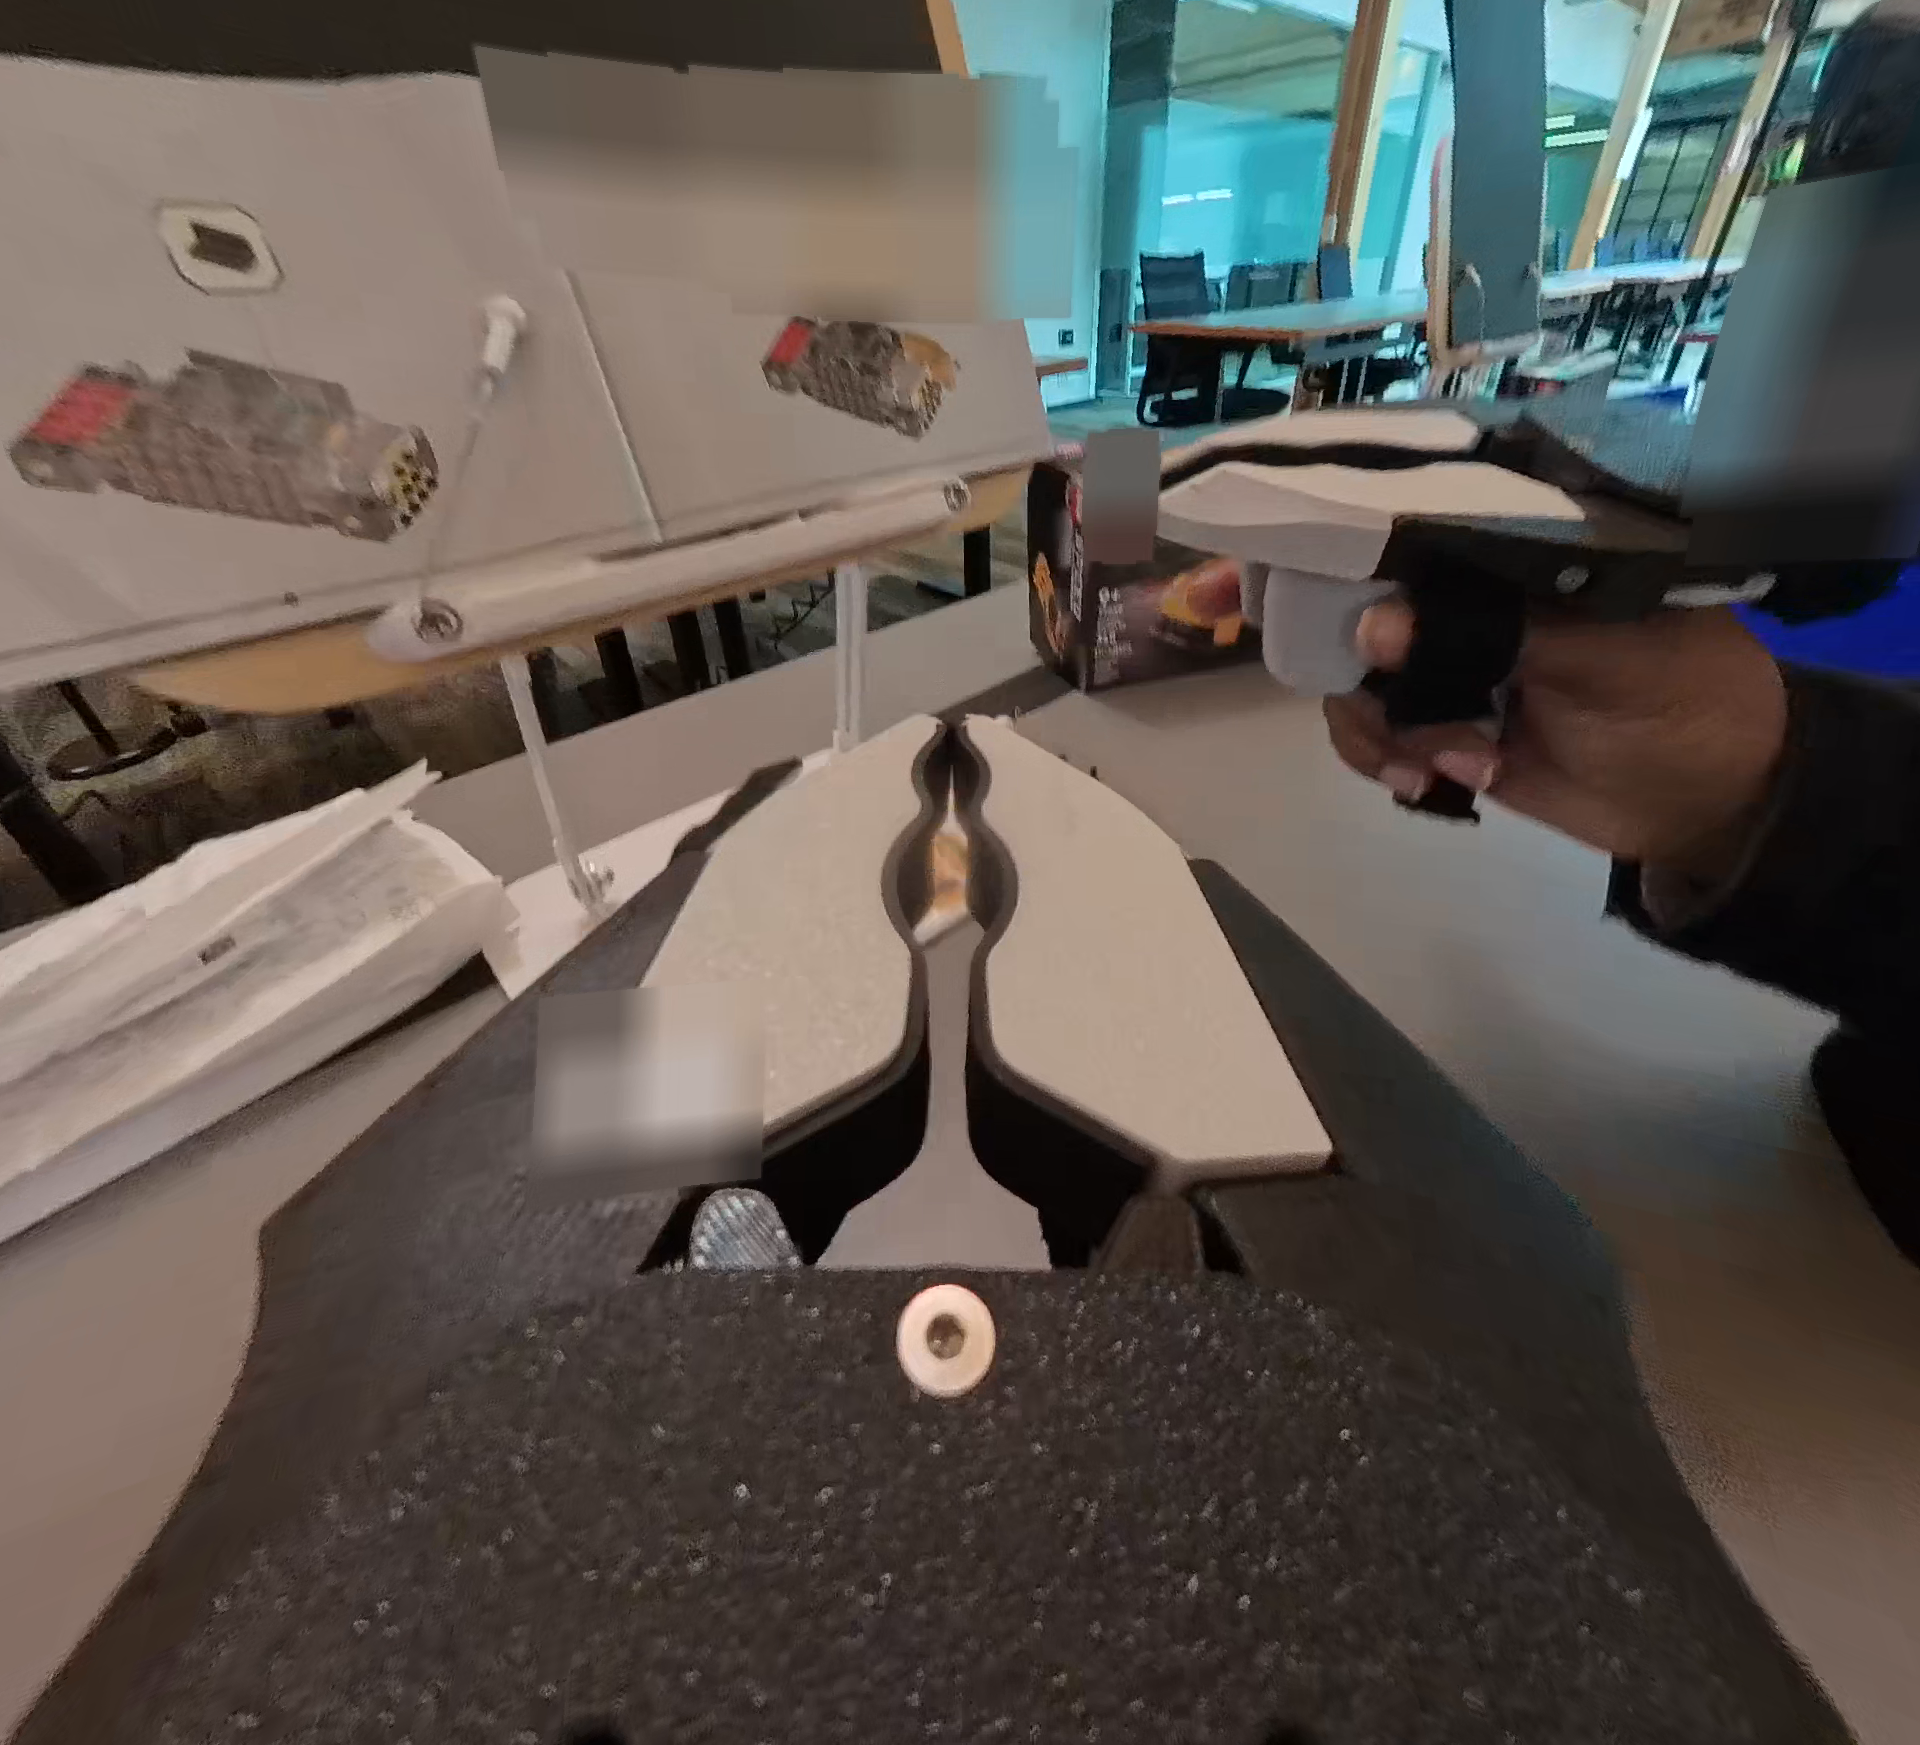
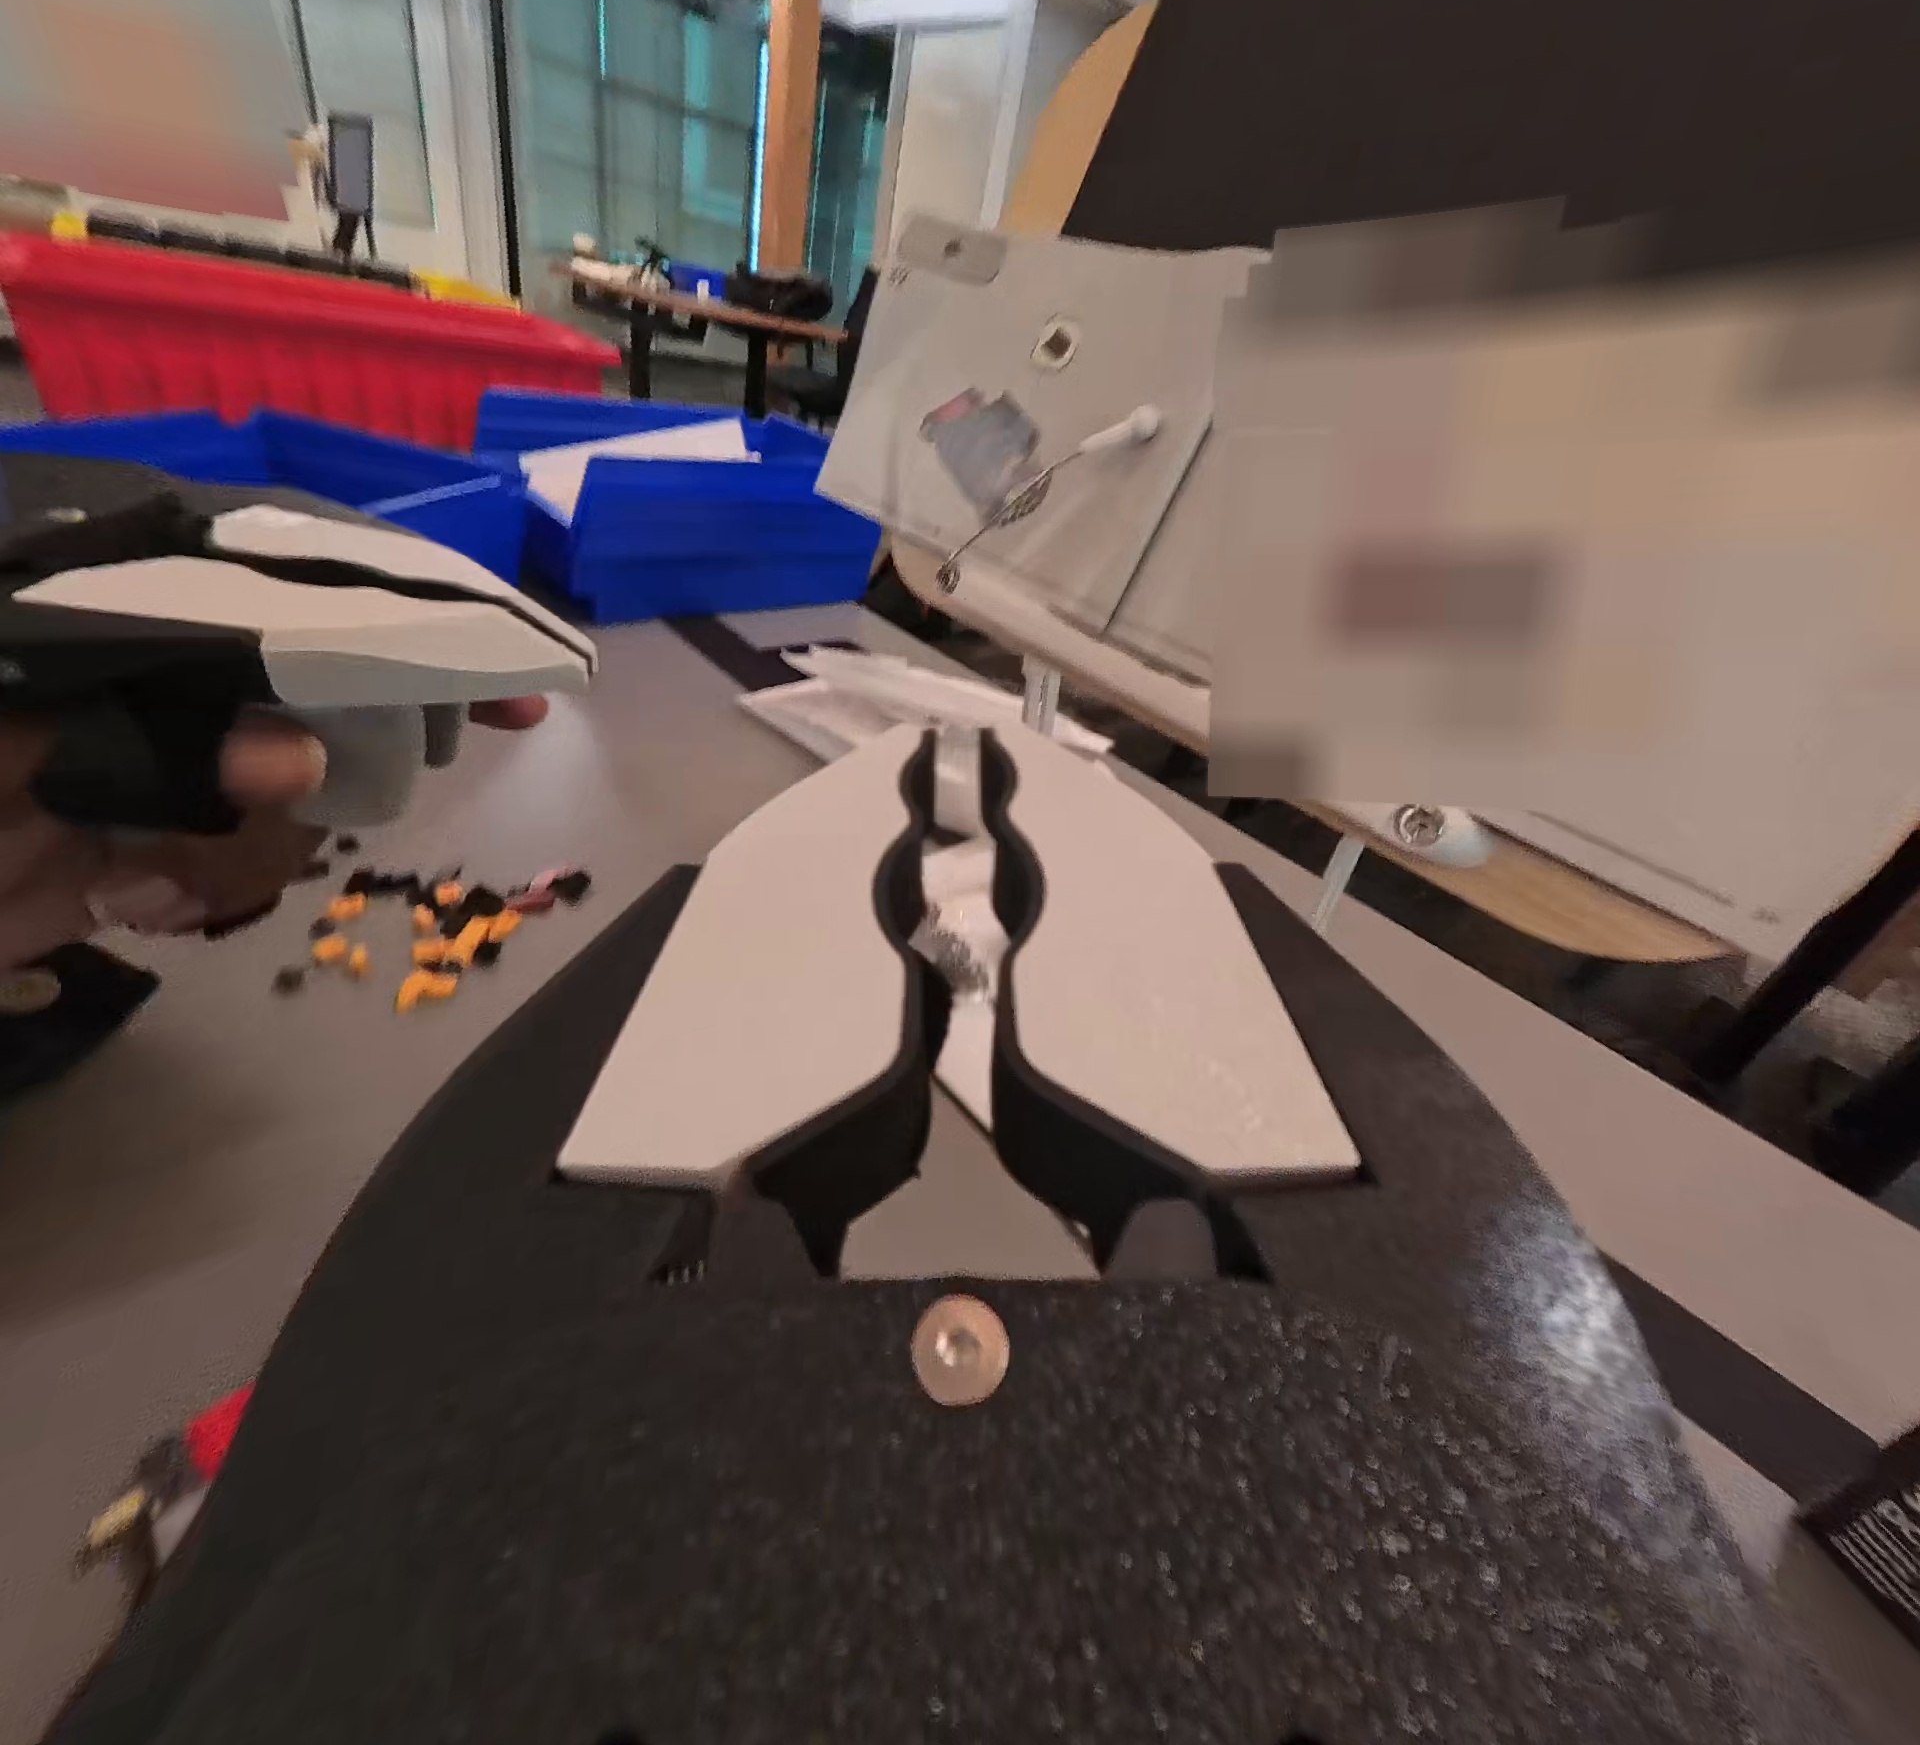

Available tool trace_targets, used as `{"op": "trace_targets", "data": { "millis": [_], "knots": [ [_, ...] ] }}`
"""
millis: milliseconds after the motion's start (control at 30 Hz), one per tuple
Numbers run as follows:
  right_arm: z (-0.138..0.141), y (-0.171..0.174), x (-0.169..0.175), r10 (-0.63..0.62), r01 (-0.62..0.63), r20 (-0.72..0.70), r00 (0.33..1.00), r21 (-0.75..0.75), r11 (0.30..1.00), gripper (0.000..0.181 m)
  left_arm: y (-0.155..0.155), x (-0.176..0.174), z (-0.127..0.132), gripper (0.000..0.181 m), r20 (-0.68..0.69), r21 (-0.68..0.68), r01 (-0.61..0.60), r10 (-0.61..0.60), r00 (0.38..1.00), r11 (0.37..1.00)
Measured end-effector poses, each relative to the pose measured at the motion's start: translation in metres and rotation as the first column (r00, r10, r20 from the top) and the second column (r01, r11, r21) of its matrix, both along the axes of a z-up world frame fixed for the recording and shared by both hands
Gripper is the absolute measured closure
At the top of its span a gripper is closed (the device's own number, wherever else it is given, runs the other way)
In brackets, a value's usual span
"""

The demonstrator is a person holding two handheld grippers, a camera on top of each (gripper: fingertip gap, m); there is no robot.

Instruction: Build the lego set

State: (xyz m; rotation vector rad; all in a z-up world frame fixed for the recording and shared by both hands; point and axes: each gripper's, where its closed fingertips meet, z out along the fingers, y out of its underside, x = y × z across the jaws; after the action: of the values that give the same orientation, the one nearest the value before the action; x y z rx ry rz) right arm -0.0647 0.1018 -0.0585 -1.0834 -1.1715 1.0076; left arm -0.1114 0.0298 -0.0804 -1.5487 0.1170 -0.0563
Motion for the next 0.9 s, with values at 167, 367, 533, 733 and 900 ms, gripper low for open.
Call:
{"op": "trace_targets", "data": {
  "millis": [167,367,533,733,900],
  "knots": [
    [0.027,0.023,-0.02,-0.087,0.09,-0.099,0.991,0.022,0.996,0.181,0.032,-0.025,0.044,0.181,0.051,0.109,-0.097,0.092,0.994,0.989],
    [0.056,0.046,-0.036,-0.206,0.203,-0.144,0.968,-0.035,0.979,0.181,0.064,-0.054,0.085,0.181,0.054,0.207,-0.253,0.247,0.967,0.945],
    [0.068,0.058,-0.033,-0.3,0.293,-0.155,0.941,-0.065,0.954,0.181,0.066,-0.058,0.076,0.181,0.024,0.154,-0.288,0.288,0.957,0.945],
    [0.057,0.056,-0.03,-0.333,0.33,-0.128,0.934,-0.045,0.943,0.181,0.056,-0.07,0.066,0.181,-0.05,0.145,-0.347,0.357,0.933,0.926],
    [0.044,0.054,-0.038,-0.334,0.335,-0.085,0.939,-0.004,0.942,0.181,0.058,-0.09,0.045,0.181,-0.048,0.097,-0.377,0.383,0.922,0.921]
  ]
}}
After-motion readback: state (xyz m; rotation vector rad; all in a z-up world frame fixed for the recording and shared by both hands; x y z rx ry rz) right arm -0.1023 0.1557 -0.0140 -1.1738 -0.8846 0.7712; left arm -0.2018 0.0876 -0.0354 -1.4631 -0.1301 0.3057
